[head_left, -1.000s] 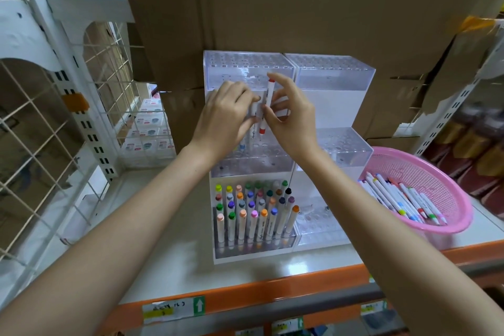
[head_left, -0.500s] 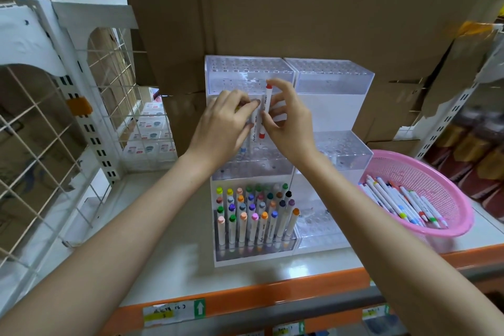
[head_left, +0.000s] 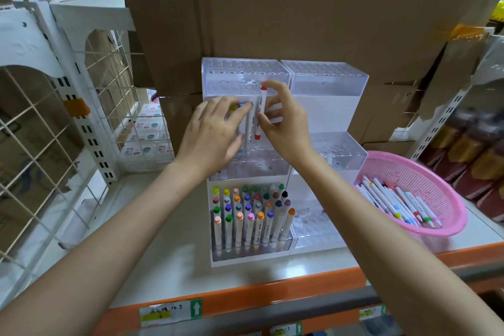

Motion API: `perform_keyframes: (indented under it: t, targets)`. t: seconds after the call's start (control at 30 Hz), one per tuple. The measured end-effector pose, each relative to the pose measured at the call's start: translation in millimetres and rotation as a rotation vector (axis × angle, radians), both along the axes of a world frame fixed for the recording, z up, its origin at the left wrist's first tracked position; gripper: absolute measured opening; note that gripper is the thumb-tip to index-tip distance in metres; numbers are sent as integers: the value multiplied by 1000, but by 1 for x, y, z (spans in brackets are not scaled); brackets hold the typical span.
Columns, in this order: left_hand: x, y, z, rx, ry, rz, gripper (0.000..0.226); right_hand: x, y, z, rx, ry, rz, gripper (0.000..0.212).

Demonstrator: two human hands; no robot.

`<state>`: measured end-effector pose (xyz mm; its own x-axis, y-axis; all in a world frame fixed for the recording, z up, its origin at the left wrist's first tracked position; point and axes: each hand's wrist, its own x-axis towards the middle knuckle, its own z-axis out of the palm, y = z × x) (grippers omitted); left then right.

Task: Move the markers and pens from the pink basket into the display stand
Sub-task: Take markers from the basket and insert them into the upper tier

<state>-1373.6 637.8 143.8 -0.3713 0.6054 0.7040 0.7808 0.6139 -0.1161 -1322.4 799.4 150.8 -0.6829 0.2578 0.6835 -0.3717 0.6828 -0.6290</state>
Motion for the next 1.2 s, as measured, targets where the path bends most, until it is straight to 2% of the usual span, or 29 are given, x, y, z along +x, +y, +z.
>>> perform_keyframes:
  t: [0.47,1.0,1.2]
  targets:
    - [3,0,-4,-28,-26,52,63,1,2,-9,115,-97,-17,39]
    - [5,-1,-2,-45,-64,49,62,4,5,-14,101,-135,-45,32]
    - [9,-2,2,-74,-101,57,63,11,9,-13,237,-142,-65,35]
